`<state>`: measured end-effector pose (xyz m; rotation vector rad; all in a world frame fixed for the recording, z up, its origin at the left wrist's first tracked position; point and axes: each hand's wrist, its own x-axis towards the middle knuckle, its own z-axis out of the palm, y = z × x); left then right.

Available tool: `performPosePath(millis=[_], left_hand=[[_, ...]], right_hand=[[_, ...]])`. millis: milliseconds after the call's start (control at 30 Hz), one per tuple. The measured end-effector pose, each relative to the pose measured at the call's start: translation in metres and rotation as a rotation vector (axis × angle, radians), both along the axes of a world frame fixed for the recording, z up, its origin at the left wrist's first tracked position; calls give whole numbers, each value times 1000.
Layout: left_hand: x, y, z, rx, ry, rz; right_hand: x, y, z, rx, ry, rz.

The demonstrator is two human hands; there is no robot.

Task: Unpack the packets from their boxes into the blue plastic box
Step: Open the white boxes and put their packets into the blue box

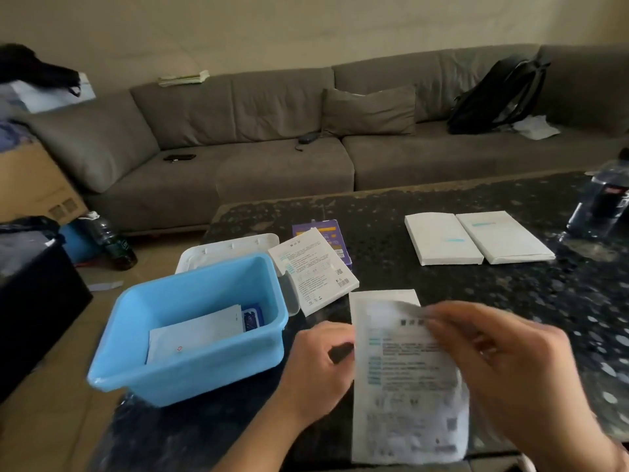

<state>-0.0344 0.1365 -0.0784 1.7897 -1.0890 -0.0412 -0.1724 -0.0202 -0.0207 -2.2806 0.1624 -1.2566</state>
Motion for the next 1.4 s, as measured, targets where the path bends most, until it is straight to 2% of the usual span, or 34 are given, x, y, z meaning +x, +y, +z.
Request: performPosePath(millis=[67,133,200,300,367,400,467,533,633,700,767,833,867,933,1067,1133,1233,1400], left_hand=[[-3,10,20,-399,211,404],[-15,13,43,-755,381,626],[-27,15,59,-827,617,569],[-30,25,79,-796,1155,184],[-24,43,90,-947,1338,-26],[-20,53,91,-996,1398,-46],[-8,71,93,-941,1476,90],[4,89,90,-852,1405,223],[18,114,94,-756,1287,401],[27,129,100,-678,1248,406],[35,141,104,-654,1238,347],[44,151,107,-636,1230,287],[51,155,106,-603,1213,260],[70,163,102,-511,1119,285],[118,182,92,-362,647,592],[139,189,87,-176,471,661],[159,192,79,201,244,717],[166,184,66,646,-161,689]], right_hand=[[12,8,32,21,10,14],[31,21,54,-109,19,4],[53,41,62,-307,26,-41],[77,81,53,-553,-12,-14],[86,107,38,-648,-32,56],[90,117,30,-677,-36,102],[95,127,19,-678,-21,211],[99,124,23,-520,-3,335],[113,103,53,-28,57,318],[133,90,72,276,301,274],[151,86,84,573,608,461],[165,87,83,786,699,689],[170,88,81,799,698,738],[182,92,74,682,676,684],[211,104,58,522,678,500],[224,111,49,451,731,466],[239,124,33,312,835,430],[261,135,1,148,1045,391]])
